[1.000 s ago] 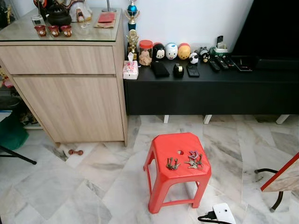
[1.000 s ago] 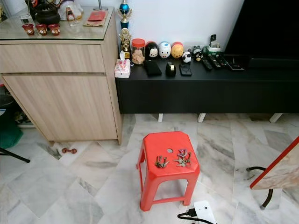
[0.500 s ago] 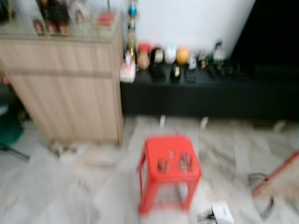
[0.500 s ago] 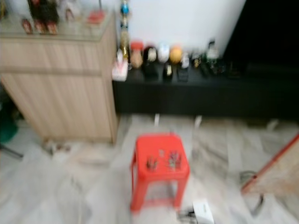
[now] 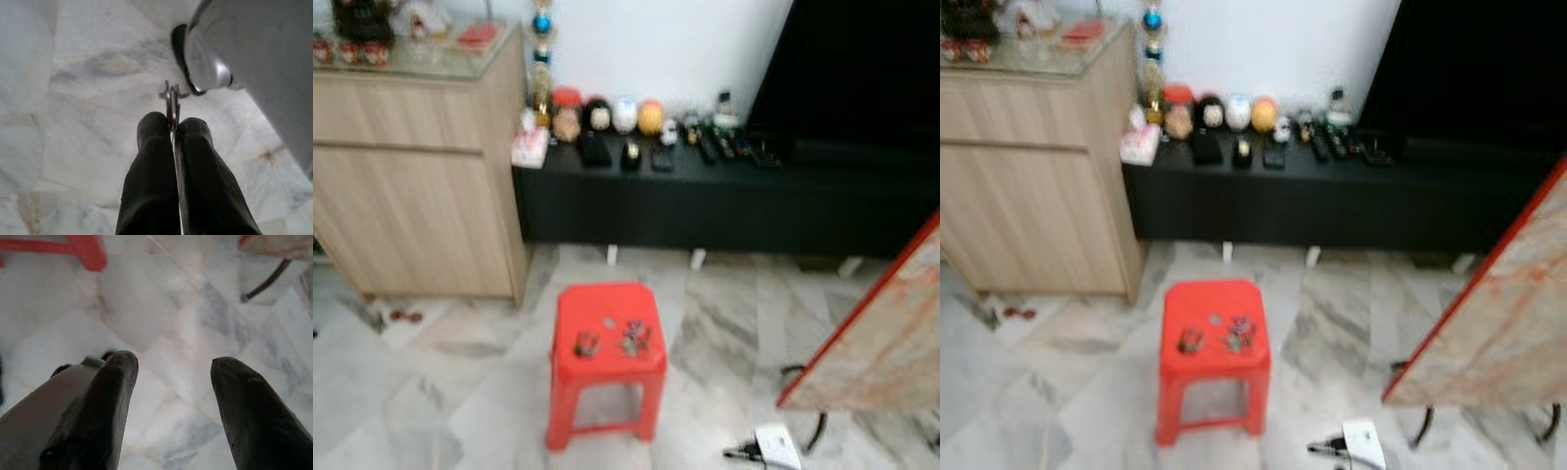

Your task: Hang keys on a hook

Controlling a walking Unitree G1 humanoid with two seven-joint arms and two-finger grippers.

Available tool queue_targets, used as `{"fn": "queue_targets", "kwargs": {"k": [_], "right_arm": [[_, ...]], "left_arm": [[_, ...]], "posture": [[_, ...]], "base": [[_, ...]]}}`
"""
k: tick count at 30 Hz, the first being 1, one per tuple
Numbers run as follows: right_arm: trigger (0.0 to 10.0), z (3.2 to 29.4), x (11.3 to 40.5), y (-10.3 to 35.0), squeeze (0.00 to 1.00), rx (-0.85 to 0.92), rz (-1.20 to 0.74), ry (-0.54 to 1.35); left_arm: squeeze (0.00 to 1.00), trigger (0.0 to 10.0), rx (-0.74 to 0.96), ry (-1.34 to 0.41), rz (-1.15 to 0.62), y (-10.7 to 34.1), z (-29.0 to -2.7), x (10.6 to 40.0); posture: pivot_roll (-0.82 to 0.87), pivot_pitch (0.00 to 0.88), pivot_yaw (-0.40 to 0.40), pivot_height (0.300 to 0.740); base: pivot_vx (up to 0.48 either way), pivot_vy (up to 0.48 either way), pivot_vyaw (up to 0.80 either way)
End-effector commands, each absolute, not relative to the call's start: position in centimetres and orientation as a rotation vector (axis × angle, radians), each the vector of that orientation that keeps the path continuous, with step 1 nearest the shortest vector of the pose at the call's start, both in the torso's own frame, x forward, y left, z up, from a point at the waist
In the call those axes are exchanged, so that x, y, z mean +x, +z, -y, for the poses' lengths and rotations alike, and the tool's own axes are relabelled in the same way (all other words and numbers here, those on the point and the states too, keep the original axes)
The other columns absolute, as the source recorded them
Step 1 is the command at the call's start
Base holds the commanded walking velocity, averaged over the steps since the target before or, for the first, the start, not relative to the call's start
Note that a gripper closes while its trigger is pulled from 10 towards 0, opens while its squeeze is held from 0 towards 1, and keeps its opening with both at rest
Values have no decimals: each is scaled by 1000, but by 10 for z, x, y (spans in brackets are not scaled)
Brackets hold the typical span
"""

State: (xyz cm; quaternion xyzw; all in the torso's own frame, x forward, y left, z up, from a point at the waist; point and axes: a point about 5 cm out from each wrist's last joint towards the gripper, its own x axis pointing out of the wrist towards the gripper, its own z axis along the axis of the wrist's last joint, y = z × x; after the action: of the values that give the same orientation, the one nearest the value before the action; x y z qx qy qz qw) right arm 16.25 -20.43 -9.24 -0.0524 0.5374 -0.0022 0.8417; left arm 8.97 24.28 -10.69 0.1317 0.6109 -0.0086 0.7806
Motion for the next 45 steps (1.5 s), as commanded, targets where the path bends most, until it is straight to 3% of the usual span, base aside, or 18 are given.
{"fn": "queue_targets", "kwargs": {"k": [1, 10, 26, 39, 45], "right_arm": [[10000, 216, 160, -91, 0, -112, -1140, -42], [10000, 216, 161, -91, 0, -89, -1124, -41], [10000, 213, 153, -94, 0, -91, -1142, -31], [10000, 213, 156, -93, 0, -85, -1134, -31], [10000, 212, 157, -93, 0, -79, -1136, -25]], "left_arm": [[0, 10000, 271, -43, -1321, -109, -232, 90], [0, 10000, 259, -76, -1291, -109, -214, 107], [0, 10000, 300, -101, -1288, -106, -223, 113], [0, 10000, 269, -56, -1280, -103, -232, 115], [0, 10000, 255, -44, -1275, -103, -233, 116]], "posture": [[39, 0, -91, 740], [29, 0, -96, 740], [35, 0, -71, 740], [35, 0, -77, 740], [40, 0, -79, 740]], "base": [[0, -480, 0], [0, -480, 0], [0, -480, 0], [0, 0, 0], [0, 0, -742]]}}
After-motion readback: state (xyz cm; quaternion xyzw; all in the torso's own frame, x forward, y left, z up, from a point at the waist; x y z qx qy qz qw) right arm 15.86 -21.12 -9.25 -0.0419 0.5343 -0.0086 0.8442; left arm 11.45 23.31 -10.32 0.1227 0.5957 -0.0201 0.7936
